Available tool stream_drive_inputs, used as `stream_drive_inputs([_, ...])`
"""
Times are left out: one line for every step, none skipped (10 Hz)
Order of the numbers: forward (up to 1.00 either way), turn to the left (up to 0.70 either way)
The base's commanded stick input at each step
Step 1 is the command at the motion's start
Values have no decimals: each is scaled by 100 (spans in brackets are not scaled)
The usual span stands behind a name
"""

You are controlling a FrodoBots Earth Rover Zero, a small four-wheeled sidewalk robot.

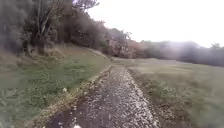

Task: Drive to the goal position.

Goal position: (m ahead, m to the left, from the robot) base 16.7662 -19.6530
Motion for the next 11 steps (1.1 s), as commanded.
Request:
stream_drive_inputs([85,0])
stream_drive_inputs([85,-14])
stream_drive_inputs([85,-29])
stream_drive_inputs([85,-31])
stream_drive_inputs([85,-17])
stream_drive_inputs([85,0])
stream_drive_inputs([85,0])
stream_drive_inputs([85,0])
stream_drive_inputs([85,0])
stream_drive_inputs([85,0])
stream_drive_inputs([85,-1])
